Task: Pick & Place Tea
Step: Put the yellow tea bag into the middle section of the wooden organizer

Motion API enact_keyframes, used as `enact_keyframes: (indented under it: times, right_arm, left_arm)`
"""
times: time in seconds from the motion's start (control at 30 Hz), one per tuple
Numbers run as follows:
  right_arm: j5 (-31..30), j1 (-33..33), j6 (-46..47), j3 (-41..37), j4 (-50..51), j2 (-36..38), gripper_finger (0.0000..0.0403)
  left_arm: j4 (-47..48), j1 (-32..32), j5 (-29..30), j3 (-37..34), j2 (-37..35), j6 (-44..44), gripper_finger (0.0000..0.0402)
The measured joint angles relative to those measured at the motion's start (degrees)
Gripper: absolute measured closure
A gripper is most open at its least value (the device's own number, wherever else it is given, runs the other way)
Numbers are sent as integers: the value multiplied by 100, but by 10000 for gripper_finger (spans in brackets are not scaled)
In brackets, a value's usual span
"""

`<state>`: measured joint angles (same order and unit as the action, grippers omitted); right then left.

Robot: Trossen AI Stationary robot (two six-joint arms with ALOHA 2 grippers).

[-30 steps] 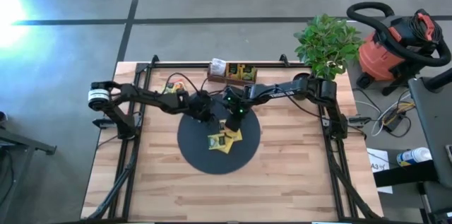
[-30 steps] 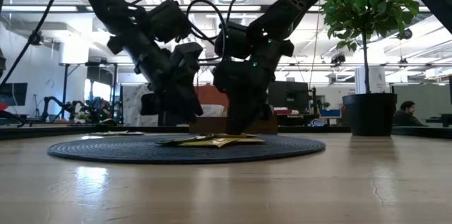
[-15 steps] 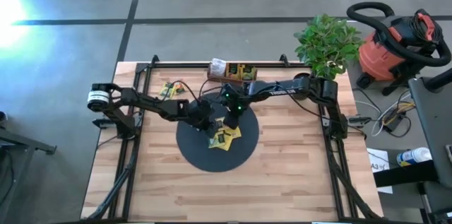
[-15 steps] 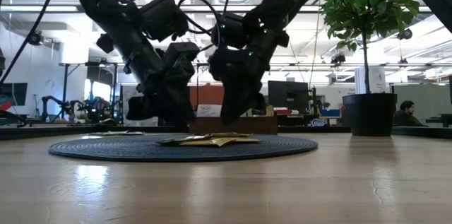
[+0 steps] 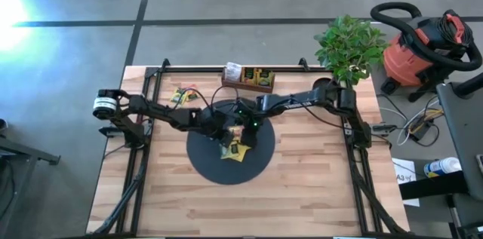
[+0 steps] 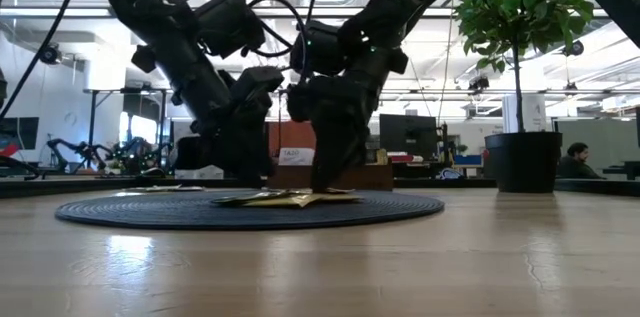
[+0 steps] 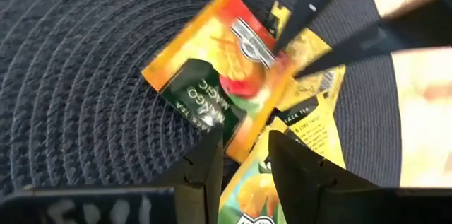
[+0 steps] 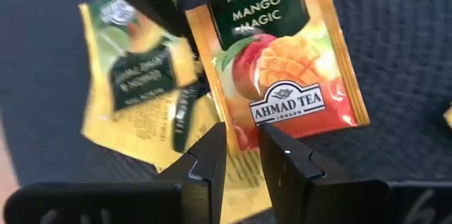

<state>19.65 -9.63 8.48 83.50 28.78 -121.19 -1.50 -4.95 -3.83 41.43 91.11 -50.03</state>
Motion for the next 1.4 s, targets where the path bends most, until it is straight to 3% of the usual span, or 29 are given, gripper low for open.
enact_keyframes:
  times: [0.23, 0.43, 0.73, 0.87, 1.13, 1.4]
  right_arm:
    - [299, 16, 500, 2, -329, -7, 319]
    - [292, 16, 489, -27, -332, -7, 323]
    - [277, 13, 459, 0, -567, 80, 334]
    - [294, 11, 335, 55, -666, 8, 335]
    - [358, 24, 450, 66, -718, -342, 333]
    - [379, 22, 440, 68, -738, -391, 335]
  left_arm:
    - [351, 259, 119, -52, -54, -453, 291]
    - [887, 477, 881, -59, -285, -727, 291]
    - [1487, 474, 1494, -81, -890, -1013, 291]
    - [1322, 481, 1428, -340, -892, -1354, 291]
    - [-48, 483, 1105, -959, -889, -2176, 291]
    - [-155, 473, 1066, -1099, -887, -2350, 291]
